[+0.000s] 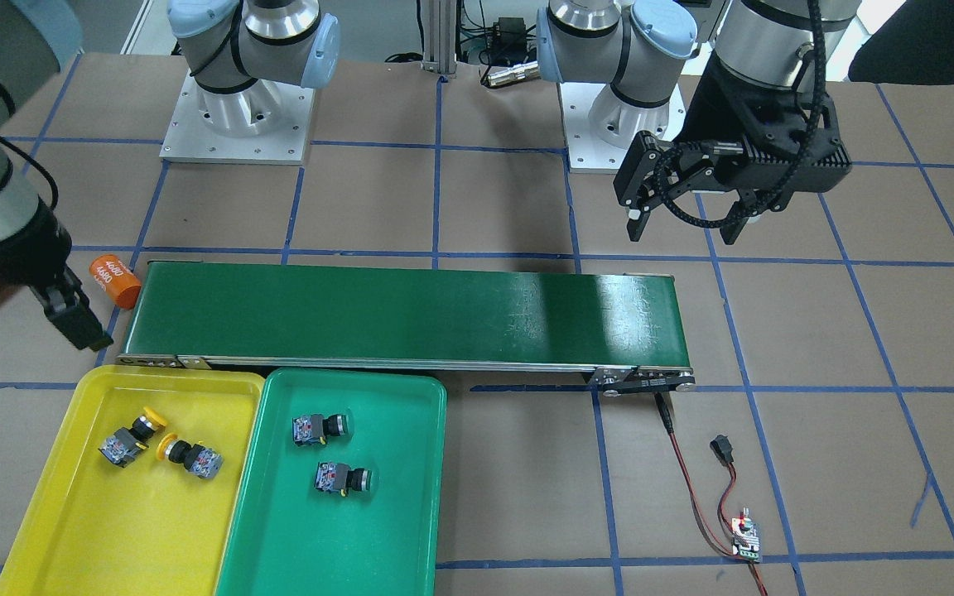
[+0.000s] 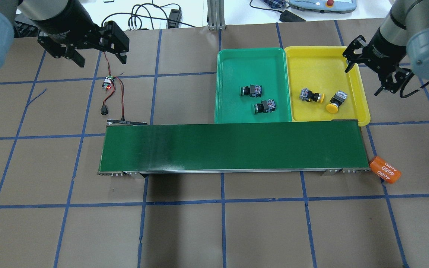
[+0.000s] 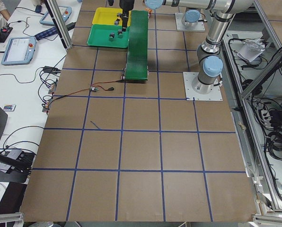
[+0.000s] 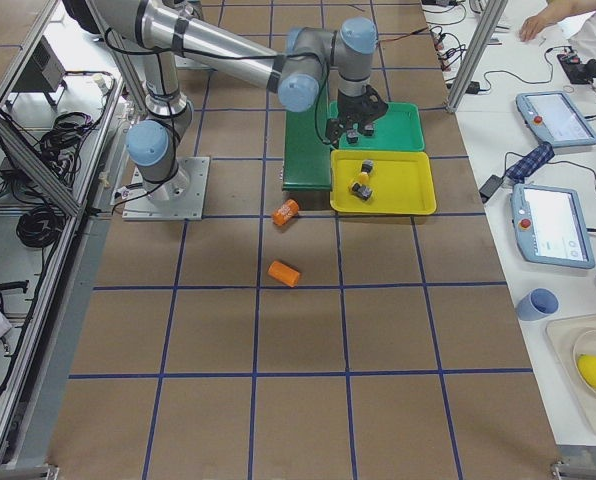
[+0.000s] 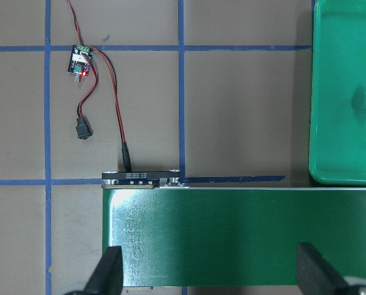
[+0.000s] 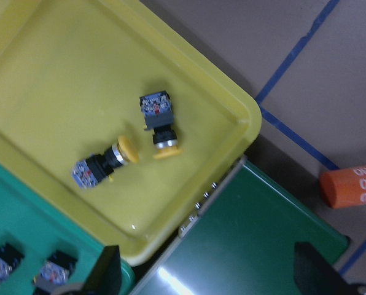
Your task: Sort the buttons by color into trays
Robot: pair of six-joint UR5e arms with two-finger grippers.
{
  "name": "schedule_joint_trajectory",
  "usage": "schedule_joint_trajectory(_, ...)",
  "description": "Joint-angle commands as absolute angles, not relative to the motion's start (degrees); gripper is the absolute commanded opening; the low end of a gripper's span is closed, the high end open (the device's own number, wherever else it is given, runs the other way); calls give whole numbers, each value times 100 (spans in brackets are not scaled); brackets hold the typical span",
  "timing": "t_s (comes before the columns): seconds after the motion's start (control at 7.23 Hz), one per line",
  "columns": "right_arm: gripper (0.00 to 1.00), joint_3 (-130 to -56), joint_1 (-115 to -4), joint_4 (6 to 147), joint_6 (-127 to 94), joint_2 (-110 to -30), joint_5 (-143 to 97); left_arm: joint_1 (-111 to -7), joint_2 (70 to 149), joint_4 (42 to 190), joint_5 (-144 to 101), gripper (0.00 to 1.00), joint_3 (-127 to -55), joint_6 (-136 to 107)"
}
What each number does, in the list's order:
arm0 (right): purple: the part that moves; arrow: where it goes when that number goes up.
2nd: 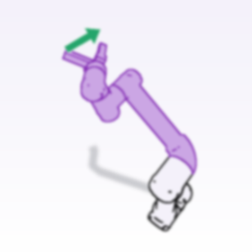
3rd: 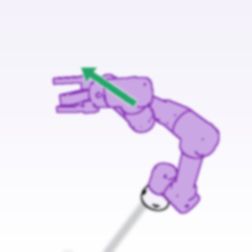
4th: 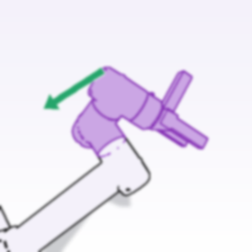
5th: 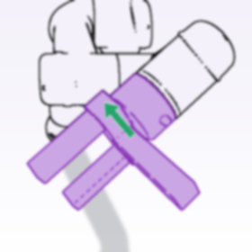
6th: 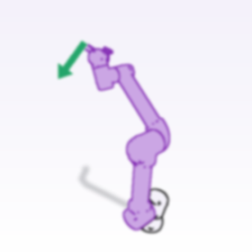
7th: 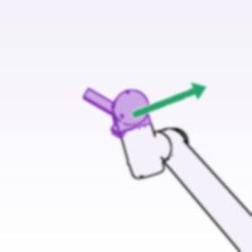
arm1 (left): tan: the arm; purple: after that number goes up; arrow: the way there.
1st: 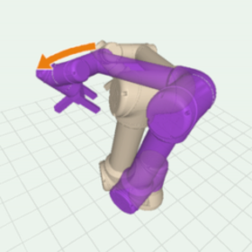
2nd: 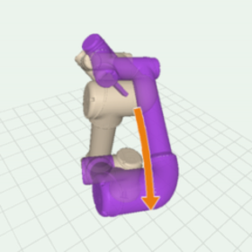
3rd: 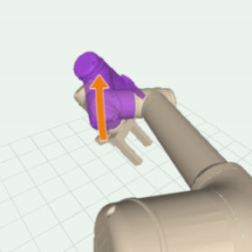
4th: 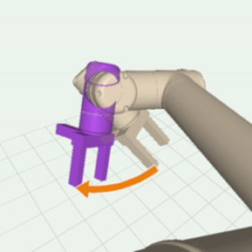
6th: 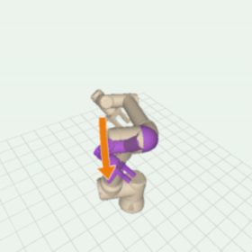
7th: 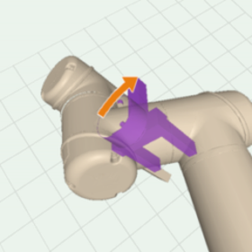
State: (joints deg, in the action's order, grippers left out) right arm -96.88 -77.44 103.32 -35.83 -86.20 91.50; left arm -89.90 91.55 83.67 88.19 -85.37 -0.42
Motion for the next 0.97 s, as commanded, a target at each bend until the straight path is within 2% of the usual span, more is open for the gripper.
schedule_joint_trajectory(0.0, 100, -9694, -7961, 9267, -2717, -9603, 9132, -8982, 9158, 8367, 8824, 100, -8526, -35)
schedule_joint_trajectory(0.14, 100, -9686, -8320, 8672, -1941, -9737, 9236, -8982, 9158, 8367, 8824, 100, -8525, -35)
schedule_joint_trajectory(0.41, 100, -9694, -8350, 8604, -394, -9721, 9228, -8982, 9158, 8367, 8824, 100, -8517, -35)
schedule_joint_trajectory(0.83, 100, -9756, -8385, 8824, -245, -9651, 9150, -8965, 9150, 8367, 8815, 100, -8525, -35)
